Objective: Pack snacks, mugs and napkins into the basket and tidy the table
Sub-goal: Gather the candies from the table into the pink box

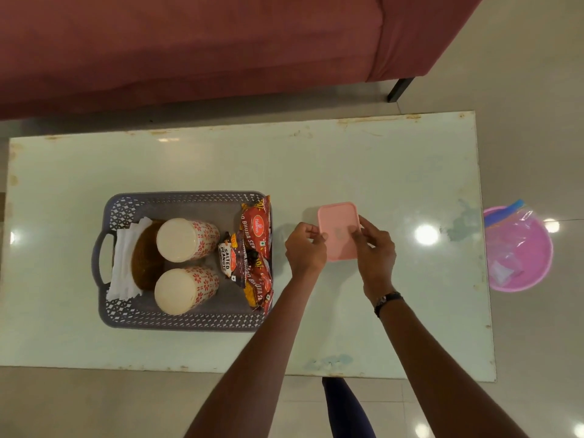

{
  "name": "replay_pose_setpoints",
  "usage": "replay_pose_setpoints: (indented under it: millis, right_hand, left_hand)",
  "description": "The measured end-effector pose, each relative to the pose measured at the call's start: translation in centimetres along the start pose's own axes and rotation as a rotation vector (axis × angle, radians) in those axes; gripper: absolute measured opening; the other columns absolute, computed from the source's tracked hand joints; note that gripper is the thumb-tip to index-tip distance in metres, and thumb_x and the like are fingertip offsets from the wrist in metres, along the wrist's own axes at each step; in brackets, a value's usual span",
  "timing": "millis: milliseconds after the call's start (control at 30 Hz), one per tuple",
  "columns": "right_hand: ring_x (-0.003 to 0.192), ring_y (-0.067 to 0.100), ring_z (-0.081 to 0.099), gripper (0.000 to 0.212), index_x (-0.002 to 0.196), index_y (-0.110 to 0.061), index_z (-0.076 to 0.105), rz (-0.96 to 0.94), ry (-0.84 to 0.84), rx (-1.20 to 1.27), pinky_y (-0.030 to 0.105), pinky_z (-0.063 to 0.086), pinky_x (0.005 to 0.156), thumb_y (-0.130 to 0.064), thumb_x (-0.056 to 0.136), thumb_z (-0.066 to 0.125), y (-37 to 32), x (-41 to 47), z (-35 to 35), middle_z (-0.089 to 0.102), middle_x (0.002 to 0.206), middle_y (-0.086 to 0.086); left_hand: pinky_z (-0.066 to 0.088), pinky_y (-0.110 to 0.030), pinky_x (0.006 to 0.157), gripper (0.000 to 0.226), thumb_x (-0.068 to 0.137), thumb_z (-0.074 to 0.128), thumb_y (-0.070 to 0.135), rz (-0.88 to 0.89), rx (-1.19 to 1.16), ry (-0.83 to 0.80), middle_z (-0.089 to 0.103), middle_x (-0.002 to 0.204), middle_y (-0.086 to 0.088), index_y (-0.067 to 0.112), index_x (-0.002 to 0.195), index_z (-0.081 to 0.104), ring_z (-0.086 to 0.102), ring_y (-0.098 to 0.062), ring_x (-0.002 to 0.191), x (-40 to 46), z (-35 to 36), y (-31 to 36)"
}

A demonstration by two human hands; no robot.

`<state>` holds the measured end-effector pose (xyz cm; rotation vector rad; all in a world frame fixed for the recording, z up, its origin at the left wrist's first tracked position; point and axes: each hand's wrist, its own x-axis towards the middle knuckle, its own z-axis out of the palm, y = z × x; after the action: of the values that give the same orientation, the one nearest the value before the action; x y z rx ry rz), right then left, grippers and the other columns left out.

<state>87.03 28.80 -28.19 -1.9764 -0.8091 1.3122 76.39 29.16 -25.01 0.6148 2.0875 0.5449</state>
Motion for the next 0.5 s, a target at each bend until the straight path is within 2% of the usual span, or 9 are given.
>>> replay_pose_setpoints:
  millis: [100,200,233,333,400,467,500]
  right_hand:
    - [0.092,0.009,0.055,0.035,0.125,-0.026,0.060,-0.023,-0.081,-0.030,0.022,0.045,0.086,-0.024,0.090,0.061,-0.2,0.1,-0.5,0.053,0.103,0.000]
    - [0.096,0.011,0.053,0.037,0.129,-0.024,0.056,-0.066,-0.159,-0.105,0.023,0.044,0.086,-0.021,0.092,0.057,-0.5,0.2,-1.1,0.051,0.108,0.000]
    - [0.097,0.012,0.053,0.038,0.130,-0.022,0.055,-0.079,-0.186,-0.134,0.023,0.044,0.085,-0.018,0.092,0.057,-0.6,0.1,-1.1,0.052,0.108,-0.001]
    - [0.098,0.018,0.059,0.041,0.129,-0.019,0.056,-0.139,-0.261,-0.195,0.028,0.051,0.088,-0.011,0.089,0.060,-0.2,-1.1,-0.5,0.059,0.109,0.003]
    - [0.092,0.019,0.064,0.043,0.128,-0.017,0.056,-0.166,-0.285,-0.212,0.019,0.054,0.083,-0.008,0.087,0.062,0.6,-2.2,0.3,0.064,0.109,0.008]
    - [0.087,0.019,0.065,0.042,0.129,-0.016,0.056,-0.193,-0.303,-0.218,0.005,0.051,0.074,-0.007,0.088,0.061,1.3,-3.5,1.4,0.066,0.107,0.009]
    - [0.088,0.019,0.065,0.042,0.129,-0.017,0.056,-0.196,-0.306,-0.212,0.006,0.051,0.074,-0.007,0.089,0.060,1.6,-4.2,1.9,0.067,0.108,0.009]
  left_hand:
    - [0.045,-0.029,0.073,0.015,0.085,0.064,0.011,0.007,0.015,-0.020,0.068,0.104,-0.012,0.003,0.098,0.062,0.062,-0.024,0.092,0.0,0.0,0.0]
    - [0.046,-0.032,0.075,0.018,0.088,0.058,0.011,0.123,0.167,0.017,0.062,0.111,-0.012,0.005,0.105,0.057,0.061,-0.027,0.101,-0.5,0.4,-0.2]
    - [0.048,-0.034,0.077,0.024,0.088,0.057,0.009,0.184,0.244,0.040,0.057,0.118,-0.012,0.006,0.112,0.053,0.058,-0.028,0.106,-0.8,0.5,-0.4]
    - [0.049,-0.040,0.094,0.062,0.082,0.065,0.004,0.403,0.425,0.098,0.040,0.143,-0.014,0.006,0.136,0.036,0.041,-0.030,0.128,-2.5,0.4,-1.6]
    - [0.047,-0.044,0.100,0.069,0.080,0.065,-0.001,0.558,0.533,0.088,0.036,0.148,-0.017,0.002,0.141,0.032,0.038,-0.033,0.135,-4.0,0.2,-3.1]
    - [0.051,-0.044,0.096,0.068,0.081,0.063,-0.003,0.620,0.576,0.018,0.038,0.148,-0.018,0.000,0.141,0.032,0.039,-0.033,0.135,-5.3,0.0,-5.1]
    - [0.053,-0.043,0.093,0.067,0.079,0.066,-0.001,0.623,0.575,-0.007,0.042,0.145,-0.018,-0.001,0.139,0.036,0.042,-0.032,0.133,-5.7,-0.4,-6.1]
